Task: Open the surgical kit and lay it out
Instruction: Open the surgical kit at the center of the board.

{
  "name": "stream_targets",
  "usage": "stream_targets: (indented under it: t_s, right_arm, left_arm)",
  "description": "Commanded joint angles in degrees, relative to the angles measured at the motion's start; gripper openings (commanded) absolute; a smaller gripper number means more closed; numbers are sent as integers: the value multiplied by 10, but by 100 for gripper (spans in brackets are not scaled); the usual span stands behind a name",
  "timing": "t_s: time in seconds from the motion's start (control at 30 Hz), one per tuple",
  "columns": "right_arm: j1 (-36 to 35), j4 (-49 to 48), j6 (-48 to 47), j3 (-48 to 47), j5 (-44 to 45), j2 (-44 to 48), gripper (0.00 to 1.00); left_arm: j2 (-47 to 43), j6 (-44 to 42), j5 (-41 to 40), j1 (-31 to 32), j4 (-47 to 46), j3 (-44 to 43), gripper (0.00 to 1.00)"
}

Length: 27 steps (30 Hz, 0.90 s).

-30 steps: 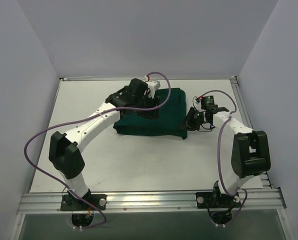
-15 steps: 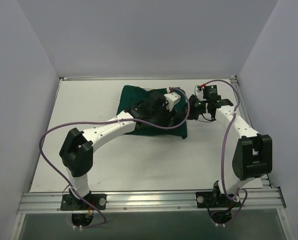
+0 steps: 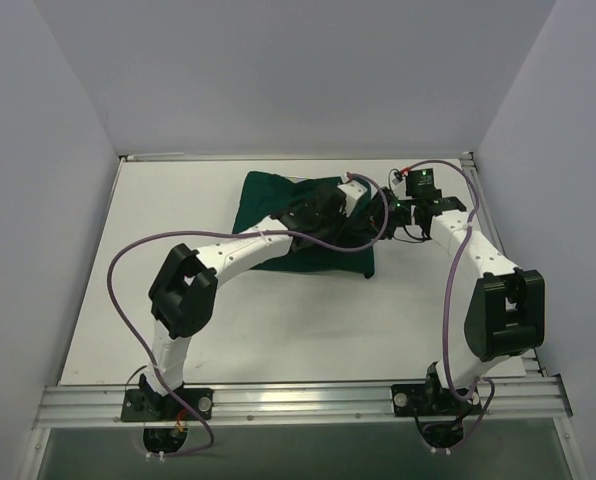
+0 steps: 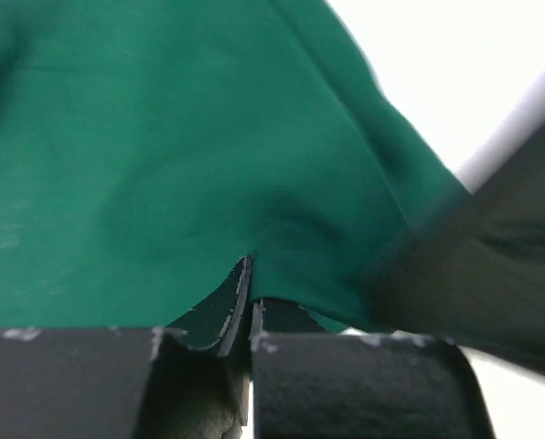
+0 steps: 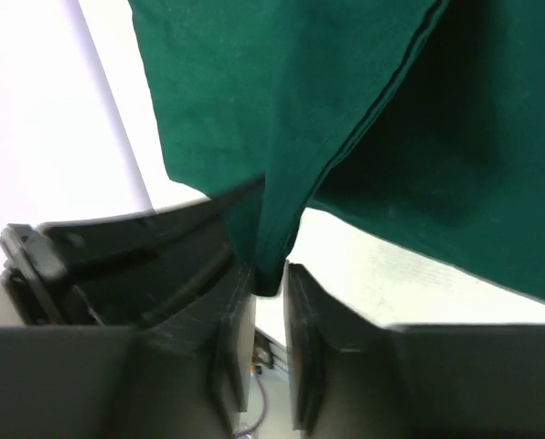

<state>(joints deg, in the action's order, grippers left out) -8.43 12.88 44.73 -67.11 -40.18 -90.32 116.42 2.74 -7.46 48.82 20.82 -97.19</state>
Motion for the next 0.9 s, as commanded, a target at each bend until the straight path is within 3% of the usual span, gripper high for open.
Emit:
stream_targets:
  t_s: [0.0,0.03,0.13,0.3,0.33,0.5,0.6,0.7,0.77,0.87]
  right_arm:
    - [3,59,-34,-72,15,16,34]
    - [6,85,-53,-92,37,11,48]
    - [7,162,-121,-169,121,-6,60]
    - [-4,191,-162,-202,158,-26,60]
    - [-9,188,-165,-203,158,-28,60]
    - [-77,171,-175,-219,179,-63,59]
    - [-125,152,-183,-234,192,-85,59]
    - [-159,152,-201,-265,208,-119,59]
    - [-195,151,-220,-285,234,-146,60]
    - [-240,166,-252,-333,269,-191,62]
  left_arm:
    - [-9,6,-90,-55,4,-52,2]
    - [-16,10,-120,-68,18,-62,2]
    - [-54,40,-136,-141,68,-85,2]
    - [-156,79,-205,-262,104,-22,2]
    - [-183,92,-214,-314,116,-14,2]
    - [-226,154,-253,-462,193,44,2]
    - [-230,146,-237,-536,209,84,27]
    - [-226,119,-262,-551,211,106,56]
    - [-218,136,-262,-545,249,91,83]
    - [-229,167,-222,-530,267,89,84]
